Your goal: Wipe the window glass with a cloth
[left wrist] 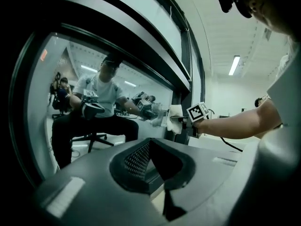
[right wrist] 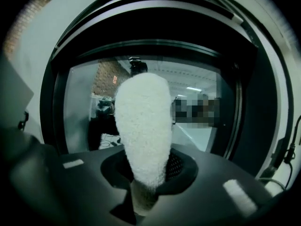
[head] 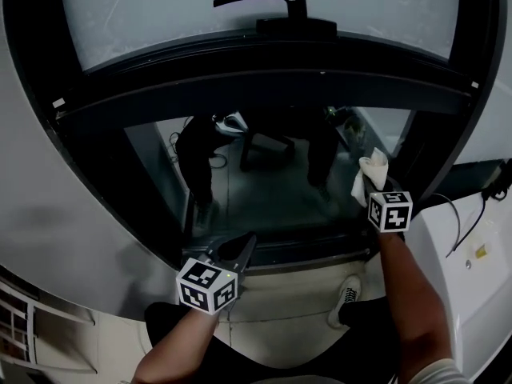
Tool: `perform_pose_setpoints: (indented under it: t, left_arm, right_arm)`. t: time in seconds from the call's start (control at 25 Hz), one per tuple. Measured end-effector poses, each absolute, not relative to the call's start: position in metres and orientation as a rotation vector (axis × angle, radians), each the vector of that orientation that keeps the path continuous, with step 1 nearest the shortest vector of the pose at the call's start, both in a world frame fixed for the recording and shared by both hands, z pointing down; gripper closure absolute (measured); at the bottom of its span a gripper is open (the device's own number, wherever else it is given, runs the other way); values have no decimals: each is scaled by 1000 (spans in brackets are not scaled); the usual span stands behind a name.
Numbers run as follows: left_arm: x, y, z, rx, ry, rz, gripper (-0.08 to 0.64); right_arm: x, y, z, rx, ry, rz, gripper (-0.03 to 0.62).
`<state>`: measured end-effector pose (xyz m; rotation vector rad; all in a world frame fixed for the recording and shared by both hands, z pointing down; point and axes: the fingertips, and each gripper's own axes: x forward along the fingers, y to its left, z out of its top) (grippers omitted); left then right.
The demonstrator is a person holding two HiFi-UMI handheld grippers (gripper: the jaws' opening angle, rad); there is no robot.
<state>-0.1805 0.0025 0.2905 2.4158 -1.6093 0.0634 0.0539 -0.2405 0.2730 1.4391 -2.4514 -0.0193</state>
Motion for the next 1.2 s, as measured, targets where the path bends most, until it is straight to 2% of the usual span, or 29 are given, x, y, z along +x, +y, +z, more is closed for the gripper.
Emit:
perform_pose_setpoints:
  t: [0.28, 0.72, 0.92, 1.2]
  left_arm:
    - [-180, 28, 263, 2383, -1685, 26, 545]
    - [-168, 93, 233, 2404, -1771, 0, 545]
    - [-163, 117, 228, 2428, -1765, 4, 545]
    - [-172, 126, 241, 2403, -1756, 29, 545]
  right_arm:
    - [8, -120, 241, 1217, -2693, 46, 514]
    - [22, 21, 244, 1046, -2866, 242, 513]
    - [37, 47, 243, 1013, -2859, 135, 512]
    - [48, 45, 256, 1010, -2846, 183, 512]
